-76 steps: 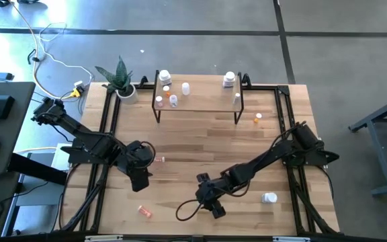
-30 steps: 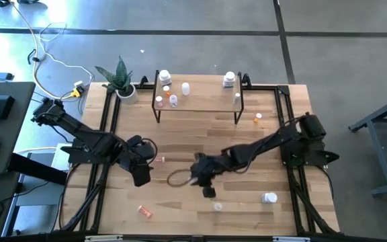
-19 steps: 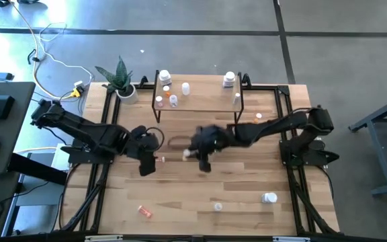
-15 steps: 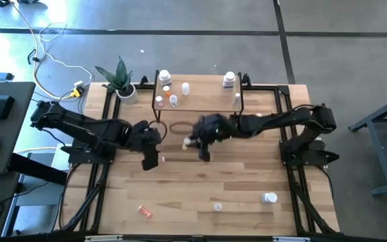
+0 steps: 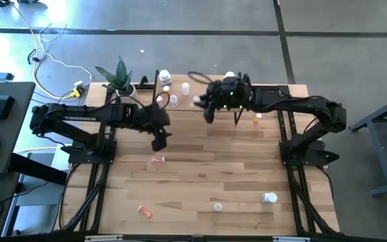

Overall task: Pick and place medicine bottles onto shelf by color
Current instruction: Put the yellow transparent pill bottle on the shelf

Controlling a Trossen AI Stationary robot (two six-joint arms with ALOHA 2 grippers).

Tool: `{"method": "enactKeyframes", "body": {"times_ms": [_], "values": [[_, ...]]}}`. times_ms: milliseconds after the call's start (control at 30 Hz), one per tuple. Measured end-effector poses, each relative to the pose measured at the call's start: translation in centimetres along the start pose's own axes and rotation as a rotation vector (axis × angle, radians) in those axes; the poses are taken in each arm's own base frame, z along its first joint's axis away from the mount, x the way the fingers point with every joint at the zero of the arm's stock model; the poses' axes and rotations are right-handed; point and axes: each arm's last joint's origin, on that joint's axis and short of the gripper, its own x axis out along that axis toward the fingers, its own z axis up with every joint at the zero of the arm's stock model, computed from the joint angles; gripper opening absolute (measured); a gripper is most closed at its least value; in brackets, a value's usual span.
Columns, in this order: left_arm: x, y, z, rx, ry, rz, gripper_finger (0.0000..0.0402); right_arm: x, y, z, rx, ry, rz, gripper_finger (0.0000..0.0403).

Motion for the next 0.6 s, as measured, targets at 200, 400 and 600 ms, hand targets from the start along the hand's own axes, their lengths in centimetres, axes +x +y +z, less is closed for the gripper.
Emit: {"method": "enactKeyframes", "body": {"times_ms": [200, 400, 600], "values": [[0.2, 2.0, 0.9, 0.018, -0.064, 0.000, 0.0209, -0.7, -2.3, 0.8, 0.025, -0.032, -0.082, 0.0089], [0.2, 3.4, 1.3, 0.043, -0.096, 0.013, 0.0209, -1.7, -3.9, 3.1, 0.008, -0.094, -0.193, 0.0089], [0.2, 4.2, 1.3, 0.060, -0.094, 0.033, 0.0209, -3.2, -5.7, 5.0, 0.020, -0.078, -0.313, 0.0089]]}}
